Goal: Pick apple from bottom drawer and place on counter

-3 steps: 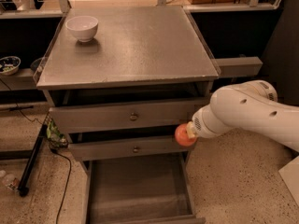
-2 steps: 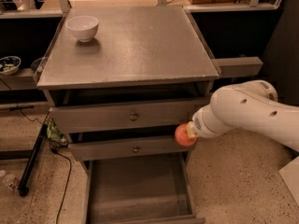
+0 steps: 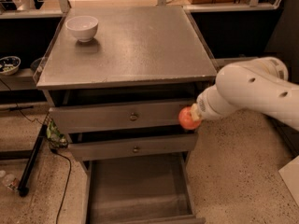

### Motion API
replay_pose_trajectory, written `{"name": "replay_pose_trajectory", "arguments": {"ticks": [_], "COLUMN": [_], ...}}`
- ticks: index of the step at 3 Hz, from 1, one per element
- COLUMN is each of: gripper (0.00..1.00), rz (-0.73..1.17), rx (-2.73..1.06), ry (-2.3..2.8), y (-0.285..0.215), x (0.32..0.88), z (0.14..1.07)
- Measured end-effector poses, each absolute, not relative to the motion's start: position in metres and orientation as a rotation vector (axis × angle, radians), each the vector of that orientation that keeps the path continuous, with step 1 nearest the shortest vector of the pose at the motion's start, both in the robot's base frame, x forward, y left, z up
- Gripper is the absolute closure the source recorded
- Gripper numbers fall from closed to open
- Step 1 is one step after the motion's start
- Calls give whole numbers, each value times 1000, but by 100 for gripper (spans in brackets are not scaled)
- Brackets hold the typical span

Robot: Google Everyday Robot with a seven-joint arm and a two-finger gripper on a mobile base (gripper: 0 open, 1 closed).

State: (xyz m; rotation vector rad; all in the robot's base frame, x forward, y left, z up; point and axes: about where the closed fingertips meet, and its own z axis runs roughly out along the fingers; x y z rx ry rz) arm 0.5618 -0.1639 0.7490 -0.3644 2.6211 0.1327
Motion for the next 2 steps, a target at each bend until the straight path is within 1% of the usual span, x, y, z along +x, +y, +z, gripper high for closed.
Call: {"name": "replay_pose_trajectory", "arguments": {"ticks": [1, 2], "gripper": [100, 100], "rz": [99, 97], "rx": [-359, -353], "ry": [2586, 2589], "y": [-168, -171], "x": [579, 578], "z": [783, 784]}}
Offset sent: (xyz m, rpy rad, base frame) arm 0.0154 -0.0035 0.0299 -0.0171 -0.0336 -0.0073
